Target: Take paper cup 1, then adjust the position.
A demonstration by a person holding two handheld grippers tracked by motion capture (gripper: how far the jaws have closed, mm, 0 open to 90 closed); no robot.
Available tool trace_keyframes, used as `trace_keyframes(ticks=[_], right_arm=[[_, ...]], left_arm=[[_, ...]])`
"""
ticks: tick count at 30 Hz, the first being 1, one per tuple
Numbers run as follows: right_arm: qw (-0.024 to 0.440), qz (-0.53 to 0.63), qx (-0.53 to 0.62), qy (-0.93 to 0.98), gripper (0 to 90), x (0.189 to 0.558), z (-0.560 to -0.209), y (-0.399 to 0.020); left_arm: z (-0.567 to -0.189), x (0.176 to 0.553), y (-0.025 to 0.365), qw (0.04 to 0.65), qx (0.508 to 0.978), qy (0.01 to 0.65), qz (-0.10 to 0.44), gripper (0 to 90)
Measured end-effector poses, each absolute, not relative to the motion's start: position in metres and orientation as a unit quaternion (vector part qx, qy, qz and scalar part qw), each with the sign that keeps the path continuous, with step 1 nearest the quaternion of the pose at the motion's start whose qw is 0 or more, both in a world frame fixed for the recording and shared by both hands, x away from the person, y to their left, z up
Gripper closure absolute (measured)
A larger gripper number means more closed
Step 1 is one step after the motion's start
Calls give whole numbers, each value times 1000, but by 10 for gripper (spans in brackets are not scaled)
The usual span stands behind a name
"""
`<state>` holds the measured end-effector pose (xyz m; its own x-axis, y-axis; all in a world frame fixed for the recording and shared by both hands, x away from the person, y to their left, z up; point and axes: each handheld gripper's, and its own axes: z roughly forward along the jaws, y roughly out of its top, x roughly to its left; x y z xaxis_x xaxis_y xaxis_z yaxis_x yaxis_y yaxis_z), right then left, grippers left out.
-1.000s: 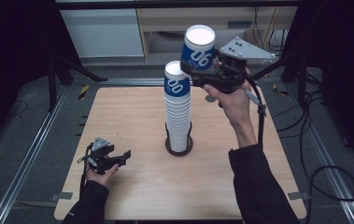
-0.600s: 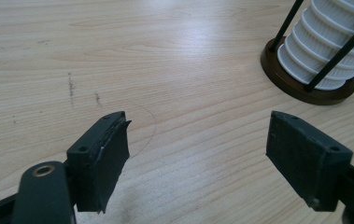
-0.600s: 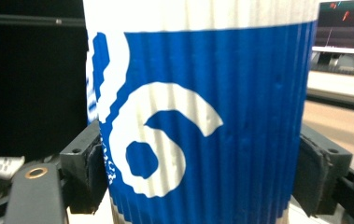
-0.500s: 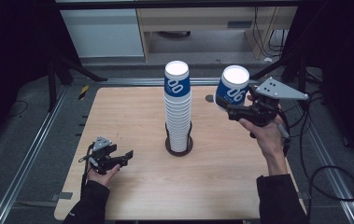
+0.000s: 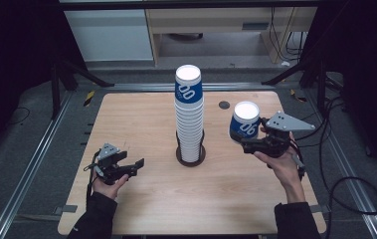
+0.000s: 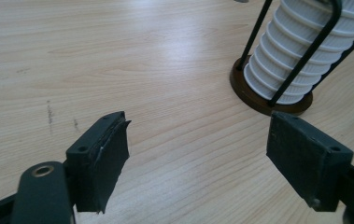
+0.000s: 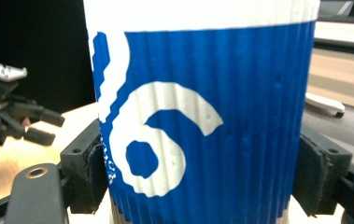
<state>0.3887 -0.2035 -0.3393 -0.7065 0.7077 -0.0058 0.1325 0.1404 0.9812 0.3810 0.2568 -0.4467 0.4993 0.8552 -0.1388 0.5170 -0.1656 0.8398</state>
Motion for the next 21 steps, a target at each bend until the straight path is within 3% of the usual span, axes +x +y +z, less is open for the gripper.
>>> trace_keyframes(ticks=[21], right_arm=[[198, 539, 238, 783, 202, 379, -397, -198]], left_arm=[[-432, 376, 233, 458, 779, 400, 154, 196]])
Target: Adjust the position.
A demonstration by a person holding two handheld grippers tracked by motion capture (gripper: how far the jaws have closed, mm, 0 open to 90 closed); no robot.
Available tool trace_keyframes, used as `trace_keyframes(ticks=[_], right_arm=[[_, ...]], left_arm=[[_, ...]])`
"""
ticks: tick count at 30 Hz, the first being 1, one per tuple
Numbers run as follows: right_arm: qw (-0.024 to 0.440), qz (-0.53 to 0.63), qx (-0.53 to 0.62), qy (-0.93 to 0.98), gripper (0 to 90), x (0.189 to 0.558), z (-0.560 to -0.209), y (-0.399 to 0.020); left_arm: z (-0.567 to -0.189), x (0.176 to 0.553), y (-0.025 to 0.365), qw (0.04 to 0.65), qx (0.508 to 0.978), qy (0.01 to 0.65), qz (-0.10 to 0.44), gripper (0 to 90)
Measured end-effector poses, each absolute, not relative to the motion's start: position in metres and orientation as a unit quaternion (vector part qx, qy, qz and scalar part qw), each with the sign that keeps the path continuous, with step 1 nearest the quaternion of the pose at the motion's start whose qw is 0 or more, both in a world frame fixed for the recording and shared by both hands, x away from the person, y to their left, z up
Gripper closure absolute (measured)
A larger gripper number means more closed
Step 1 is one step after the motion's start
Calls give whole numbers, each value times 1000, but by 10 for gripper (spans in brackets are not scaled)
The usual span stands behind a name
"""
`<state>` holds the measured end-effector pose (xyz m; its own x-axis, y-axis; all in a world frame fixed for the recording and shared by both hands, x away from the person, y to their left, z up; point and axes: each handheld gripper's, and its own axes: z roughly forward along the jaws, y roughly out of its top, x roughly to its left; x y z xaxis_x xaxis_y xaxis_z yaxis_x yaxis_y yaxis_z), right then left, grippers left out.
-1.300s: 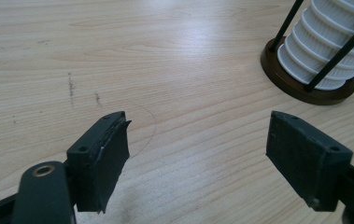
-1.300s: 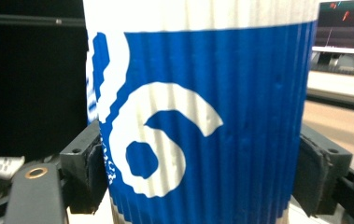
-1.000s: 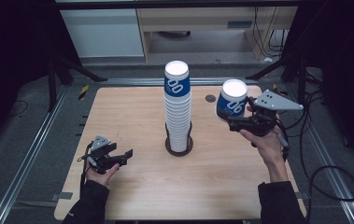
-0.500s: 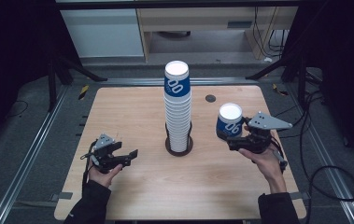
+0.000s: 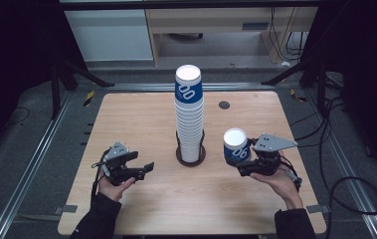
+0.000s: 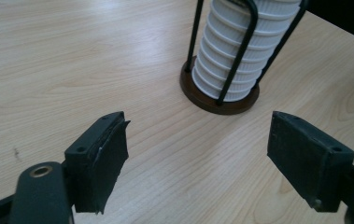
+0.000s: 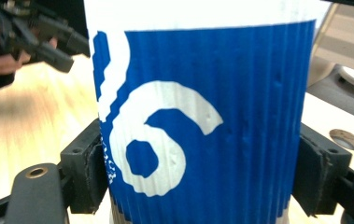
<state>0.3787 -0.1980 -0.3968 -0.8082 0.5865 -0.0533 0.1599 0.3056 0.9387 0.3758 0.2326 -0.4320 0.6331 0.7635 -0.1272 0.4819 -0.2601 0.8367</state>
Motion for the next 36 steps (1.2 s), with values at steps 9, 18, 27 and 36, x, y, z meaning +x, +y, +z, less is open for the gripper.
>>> trace_keyframes(ticks=[9, 18, 27, 36], right_arm=[[175, 530, 204, 804, 203, 380, -404, -185], [149, 508, 169, 831, 203, 382, -415, -167], [117, 496, 131, 850, 202, 380, -422, -149], [80, 483, 103, 866, 203, 379, -428, -134]], left_arm=[[-427, 372, 222, 464, 795, 368, 133, 195], [-421, 370, 208, 474, 804, 340, 115, 193], [-412, 363, 192, 481, 820, 292, 104, 191], [-408, 357, 181, 496, 829, 249, 76, 189]])
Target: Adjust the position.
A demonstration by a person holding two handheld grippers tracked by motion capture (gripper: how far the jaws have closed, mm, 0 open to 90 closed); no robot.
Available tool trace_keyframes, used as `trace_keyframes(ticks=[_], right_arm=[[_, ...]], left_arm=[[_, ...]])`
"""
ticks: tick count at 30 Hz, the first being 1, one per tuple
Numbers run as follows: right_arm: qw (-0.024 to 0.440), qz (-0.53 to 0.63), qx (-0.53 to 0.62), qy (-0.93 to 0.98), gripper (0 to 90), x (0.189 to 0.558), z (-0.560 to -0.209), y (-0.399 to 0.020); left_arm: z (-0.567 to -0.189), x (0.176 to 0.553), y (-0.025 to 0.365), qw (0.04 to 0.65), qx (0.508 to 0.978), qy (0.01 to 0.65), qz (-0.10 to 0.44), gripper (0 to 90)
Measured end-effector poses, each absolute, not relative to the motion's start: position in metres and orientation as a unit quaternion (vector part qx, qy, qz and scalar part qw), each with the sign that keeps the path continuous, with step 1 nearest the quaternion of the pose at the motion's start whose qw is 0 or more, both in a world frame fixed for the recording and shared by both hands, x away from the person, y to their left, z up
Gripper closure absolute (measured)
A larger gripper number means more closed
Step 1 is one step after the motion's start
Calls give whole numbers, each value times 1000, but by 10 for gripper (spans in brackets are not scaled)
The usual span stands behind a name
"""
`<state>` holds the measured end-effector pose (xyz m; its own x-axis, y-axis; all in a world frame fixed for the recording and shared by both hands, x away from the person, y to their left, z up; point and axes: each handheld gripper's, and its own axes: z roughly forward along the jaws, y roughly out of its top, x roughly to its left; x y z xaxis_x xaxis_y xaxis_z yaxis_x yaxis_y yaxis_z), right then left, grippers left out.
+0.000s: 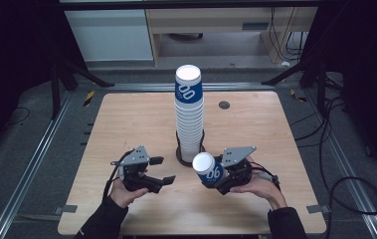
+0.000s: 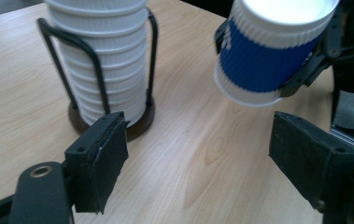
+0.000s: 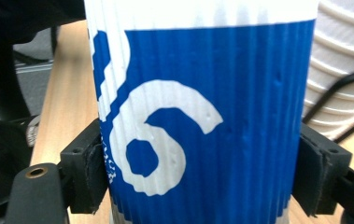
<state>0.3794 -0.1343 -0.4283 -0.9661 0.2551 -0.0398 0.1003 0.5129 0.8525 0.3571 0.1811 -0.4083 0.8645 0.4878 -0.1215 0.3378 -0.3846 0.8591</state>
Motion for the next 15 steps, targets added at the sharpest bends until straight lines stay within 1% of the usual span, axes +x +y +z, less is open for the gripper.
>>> trace_keyframes(ticks=[4, 10, 15], right_arm=[[65, 477, 90, 872, 203, 378, -431, -126], [52, 462, 74, 882, 203, 377, -436, -116], [45, 453, 64, 888, 203, 376, -439, -110]], left_arm=[[-407, 354, 176, 497, 834, 231, 65, 188], [-407, 350, 168, 494, 843, 208, 39, 187], [-407, 347, 160, 481, 854, 195, 28, 182]])
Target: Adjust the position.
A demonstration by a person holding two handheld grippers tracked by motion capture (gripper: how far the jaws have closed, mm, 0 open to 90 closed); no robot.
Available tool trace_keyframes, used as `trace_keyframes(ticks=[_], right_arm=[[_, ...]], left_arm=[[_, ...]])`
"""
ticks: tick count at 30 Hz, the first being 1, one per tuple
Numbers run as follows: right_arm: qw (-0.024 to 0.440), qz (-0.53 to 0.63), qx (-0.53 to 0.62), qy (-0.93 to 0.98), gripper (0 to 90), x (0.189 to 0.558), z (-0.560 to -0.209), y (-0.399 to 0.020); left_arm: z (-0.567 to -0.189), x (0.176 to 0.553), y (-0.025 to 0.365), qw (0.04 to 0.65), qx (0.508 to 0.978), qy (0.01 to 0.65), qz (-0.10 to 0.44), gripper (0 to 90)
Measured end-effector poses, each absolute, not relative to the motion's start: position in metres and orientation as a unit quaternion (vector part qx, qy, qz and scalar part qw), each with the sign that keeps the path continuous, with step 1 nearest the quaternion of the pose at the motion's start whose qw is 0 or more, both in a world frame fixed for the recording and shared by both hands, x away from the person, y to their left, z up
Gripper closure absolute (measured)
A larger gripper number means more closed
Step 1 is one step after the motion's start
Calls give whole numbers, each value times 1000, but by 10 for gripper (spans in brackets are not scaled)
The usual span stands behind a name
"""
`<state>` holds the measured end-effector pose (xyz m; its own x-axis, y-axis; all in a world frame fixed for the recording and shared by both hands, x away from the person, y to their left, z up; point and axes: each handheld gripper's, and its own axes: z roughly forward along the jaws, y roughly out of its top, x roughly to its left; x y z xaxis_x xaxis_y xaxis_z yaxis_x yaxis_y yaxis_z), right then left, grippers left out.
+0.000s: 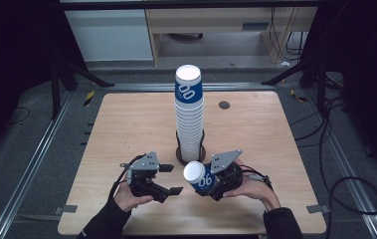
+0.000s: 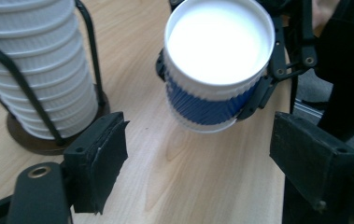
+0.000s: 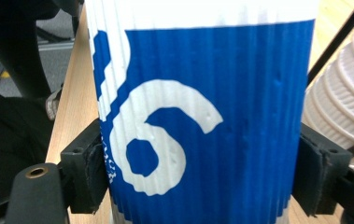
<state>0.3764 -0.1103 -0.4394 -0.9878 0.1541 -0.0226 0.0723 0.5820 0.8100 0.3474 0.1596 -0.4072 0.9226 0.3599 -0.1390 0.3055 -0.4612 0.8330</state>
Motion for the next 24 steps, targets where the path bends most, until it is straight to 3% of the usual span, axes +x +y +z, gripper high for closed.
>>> trace_keyframes(ticks=[24], right_arm=[[38, 401, 20, 915, 204, 369, -450, -80]], left_arm=[[-418, 352, 143, 439, 880, 179, -15, 184]])
